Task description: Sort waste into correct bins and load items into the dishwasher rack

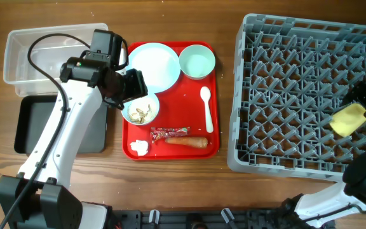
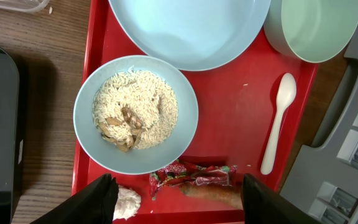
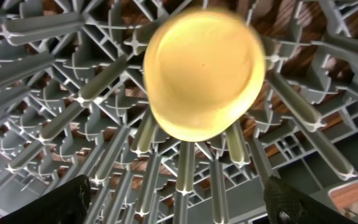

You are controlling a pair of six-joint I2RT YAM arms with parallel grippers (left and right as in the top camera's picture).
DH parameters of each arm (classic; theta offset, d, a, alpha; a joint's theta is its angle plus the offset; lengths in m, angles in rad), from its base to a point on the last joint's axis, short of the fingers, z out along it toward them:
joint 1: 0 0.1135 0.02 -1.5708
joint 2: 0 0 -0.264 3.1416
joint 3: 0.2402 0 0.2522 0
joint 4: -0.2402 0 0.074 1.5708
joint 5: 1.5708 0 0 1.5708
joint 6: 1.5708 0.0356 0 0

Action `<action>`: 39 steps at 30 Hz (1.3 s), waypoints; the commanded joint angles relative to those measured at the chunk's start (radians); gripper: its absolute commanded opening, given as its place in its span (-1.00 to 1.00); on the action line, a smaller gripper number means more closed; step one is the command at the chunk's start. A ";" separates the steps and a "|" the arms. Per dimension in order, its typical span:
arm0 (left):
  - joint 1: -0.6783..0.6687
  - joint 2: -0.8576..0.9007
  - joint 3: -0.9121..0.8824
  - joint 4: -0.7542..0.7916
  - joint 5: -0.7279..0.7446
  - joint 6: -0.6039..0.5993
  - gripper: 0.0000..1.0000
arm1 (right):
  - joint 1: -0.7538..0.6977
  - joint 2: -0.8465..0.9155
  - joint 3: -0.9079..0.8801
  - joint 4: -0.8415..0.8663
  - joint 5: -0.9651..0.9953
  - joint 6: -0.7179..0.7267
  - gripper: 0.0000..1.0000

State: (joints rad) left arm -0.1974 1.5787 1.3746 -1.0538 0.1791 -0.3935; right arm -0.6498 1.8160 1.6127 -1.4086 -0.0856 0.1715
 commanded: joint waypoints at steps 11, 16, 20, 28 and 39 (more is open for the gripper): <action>-0.001 -0.018 0.008 -0.018 -0.017 0.020 0.41 | 0.301 -0.262 0.018 0.074 -0.312 -0.140 0.81; -0.001 -0.018 0.008 -0.027 -0.017 0.020 0.41 | 0.636 -0.258 0.016 0.124 -0.292 -0.142 0.81; -0.001 -0.018 0.008 -0.040 -0.036 0.020 0.44 | 0.790 -0.246 0.016 0.169 -0.233 -0.110 0.81; -0.012 -0.017 0.007 -0.059 -0.039 0.020 0.42 | 0.836 -0.233 0.016 0.164 -0.154 -0.086 0.83; -0.161 -0.012 -0.170 -0.210 -0.198 -0.279 0.42 | 0.835 -0.233 0.016 0.154 -0.085 -0.091 0.88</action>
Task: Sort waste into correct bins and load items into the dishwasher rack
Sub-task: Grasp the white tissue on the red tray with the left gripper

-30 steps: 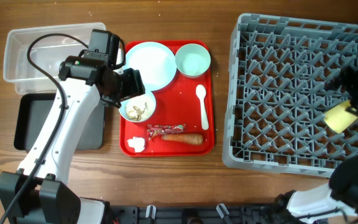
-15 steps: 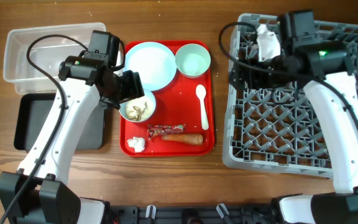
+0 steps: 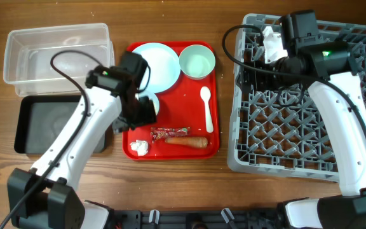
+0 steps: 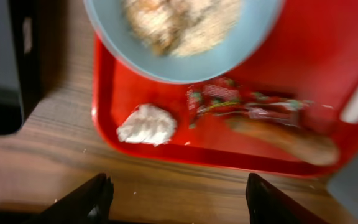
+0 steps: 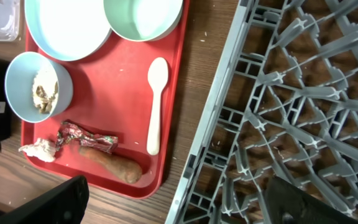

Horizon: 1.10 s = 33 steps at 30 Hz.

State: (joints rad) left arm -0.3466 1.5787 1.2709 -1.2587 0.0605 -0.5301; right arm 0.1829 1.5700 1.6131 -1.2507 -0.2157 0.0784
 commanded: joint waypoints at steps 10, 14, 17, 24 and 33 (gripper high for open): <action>-0.011 -0.011 -0.320 0.281 -0.077 -0.158 0.55 | 0.003 0.013 0.015 -0.011 0.044 0.003 0.89; -0.011 -0.011 -0.364 0.349 -0.077 -0.159 0.37 | 0.003 0.013 0.015 -0.012 0.044 0.003 0.89; -0.011 -0.011 -0.371 0.352 -0.076 -0.159 0.22 | 0.003 0.013 0.015 -0.014 0.044 0.003 0.89; -0.020 -0.011 -0.409 0.377 -0.076 -0.160 0.19 | 0.003 0.013 0.015 -0.018 0.044 0.003 0.89; -0.023 -0.011 -0.424 0.400 -0.077 -0.159 -0.54 | 0.003 0.013 0.015 -0.021 0.044 0.003 0.89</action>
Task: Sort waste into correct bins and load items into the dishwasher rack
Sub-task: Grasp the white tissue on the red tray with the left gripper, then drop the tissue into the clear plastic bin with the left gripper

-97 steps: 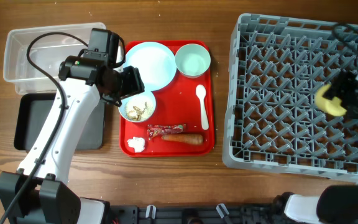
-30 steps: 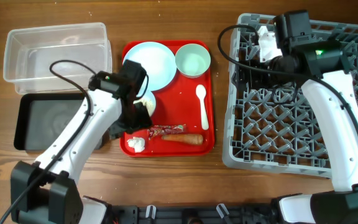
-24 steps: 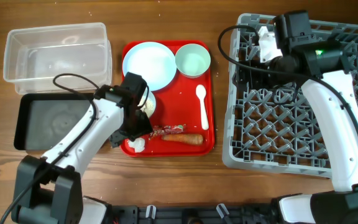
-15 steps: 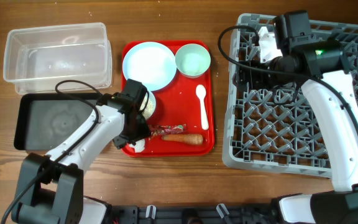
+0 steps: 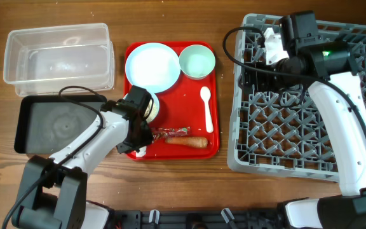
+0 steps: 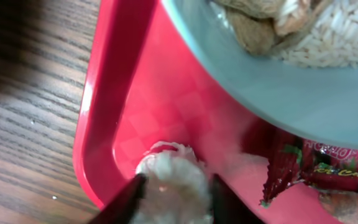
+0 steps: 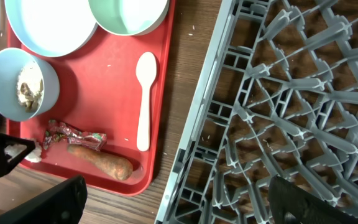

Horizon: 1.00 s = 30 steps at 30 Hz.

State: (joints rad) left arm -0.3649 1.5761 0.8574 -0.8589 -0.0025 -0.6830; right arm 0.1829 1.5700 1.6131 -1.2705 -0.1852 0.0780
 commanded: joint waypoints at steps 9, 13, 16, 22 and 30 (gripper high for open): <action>0.002 -0.045 0.036 -0.036 -0.014 -0.005 -0.92 | 0.003 0.013 0.015 -0.012 0.056 0.000 0.90; 0.026 -0.142 0.157 -0.092 -0.019 0.054 -0.91 | 0.003 0.013 0.015 -0.017 0.063 0.001 0.90; 0.089 -0.214 0.272 -0.072 -0.085 0.107 -0.88 | 0.003 0.013 0.015 -0.017 0.062 0.001 0.91; 0.258 -0.214 0.332 0.255 -0.139 0.241 -0.89 | 0.003 0.013 0.015 -0.025 0.062 0.001 0.90; 0.436 -0.037 0.332 0.607 -0.178 0.264 -0.90 | 0.003 0.013 0.015 -0.040 0.058 0.004 0.90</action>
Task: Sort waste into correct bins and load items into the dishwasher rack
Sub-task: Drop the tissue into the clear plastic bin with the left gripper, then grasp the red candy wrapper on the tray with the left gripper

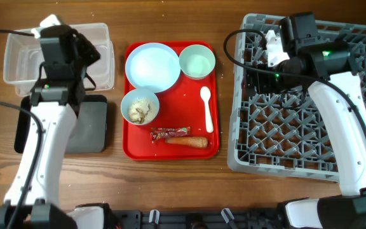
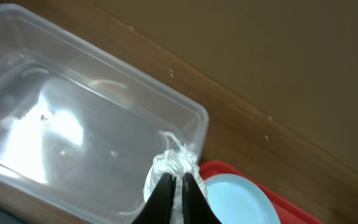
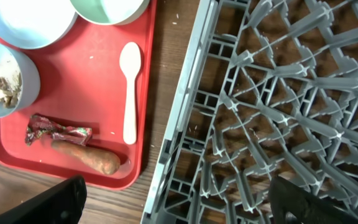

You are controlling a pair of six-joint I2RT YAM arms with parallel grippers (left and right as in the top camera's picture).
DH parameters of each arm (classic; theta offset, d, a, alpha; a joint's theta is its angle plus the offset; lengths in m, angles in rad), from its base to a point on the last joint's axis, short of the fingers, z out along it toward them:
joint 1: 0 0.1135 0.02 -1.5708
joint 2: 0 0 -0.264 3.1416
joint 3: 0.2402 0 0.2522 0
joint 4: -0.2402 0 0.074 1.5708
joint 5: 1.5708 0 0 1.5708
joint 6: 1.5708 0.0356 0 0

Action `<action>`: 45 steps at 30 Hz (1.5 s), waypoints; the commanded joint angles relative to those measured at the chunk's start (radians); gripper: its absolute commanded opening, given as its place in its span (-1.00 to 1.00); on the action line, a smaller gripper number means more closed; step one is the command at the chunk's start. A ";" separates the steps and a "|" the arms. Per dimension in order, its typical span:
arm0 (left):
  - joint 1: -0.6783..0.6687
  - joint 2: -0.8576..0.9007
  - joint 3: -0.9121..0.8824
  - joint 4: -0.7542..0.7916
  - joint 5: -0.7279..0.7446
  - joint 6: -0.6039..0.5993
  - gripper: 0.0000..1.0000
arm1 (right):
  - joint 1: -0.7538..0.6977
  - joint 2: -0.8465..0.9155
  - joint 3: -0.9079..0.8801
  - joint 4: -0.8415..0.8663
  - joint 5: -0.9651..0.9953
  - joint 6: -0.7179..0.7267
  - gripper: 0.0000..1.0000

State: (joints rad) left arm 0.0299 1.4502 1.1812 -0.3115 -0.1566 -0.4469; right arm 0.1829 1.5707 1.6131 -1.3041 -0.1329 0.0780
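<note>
A crumpled white napkin (image 2: 174, 163) is pinched in my left gripper (image 2: 176, 186), which is shut on it above the right end of the clear plastic bin (image 2: 55, 124). From overhead the left gripper (image 1: 85, 55) hangs over the bin (image 1: 18, 39) and hides the napkin. The red tray (image 1: 189, 95) carries a pale blue plate (image 1: 151, 67), a green bowl (image 1: 197, 62), a small bowl of rice (image 1: 140, 106), a white spoon (image 1: 207, 108), a red wrapper (image 1: 169, 132) and a carrot (image 1: 186, 141). My right gripper (image 3: 182, 205) is open over the grey rack's (image 1: 310, 114) left edge.
A black tray (image 1: 91, 130) lies in front of the clear bin, partly under my left arm. The rack fills the right half of the table. Bare wood runs between the red tray and the rack.
My left gripper was down at the tray's front left corner around the napkin. It now holds the napkin up over the clear bin, and the napkin is gone from the tray. The right arm hardly moved.
First my left gripper hung open over the rice bowl while a yellow cup showed under my right gripper at the rack's right side. Then the right gripper stood open at the rack's left edge. The left went to the napkin, closed around it, and now holds it over the bin.
</note>
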 commanded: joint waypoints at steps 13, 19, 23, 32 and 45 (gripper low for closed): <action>0.057 0.157 0.026 0.227 0.054 0.051 0.14 | 0.003 0.013 0.015 -0.021 0.006 0.002 0.91; -0.069 0.059 0.025 -0.161 0.463 0.050 0.11 | 0.003 0.013 0.015 -0.021 0.006 0.001 0.91; -0.241 0.078 0.022 -0.423 0.442 0.055 0.25 | 0.003 0.013 0.015 -0.021 0.006 0.001 0.91; -0.537 0.089 -0.032 -0.558 0.303 0.478 0.34 | 0.003 0.013 0.015 -0.022 0.006 0.002 0.91; -0.609 0.270 -0.058 -0.439 0.297 0.627 0.39 | 0.003 0.013 0.015 -0.028 0.006 0.002 0.92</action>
State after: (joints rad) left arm -0.5705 1.6817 1.1320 -0.7704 0.1482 0.1551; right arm 0.1829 1.5707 1.6131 -1.3304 -0.1333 0.0780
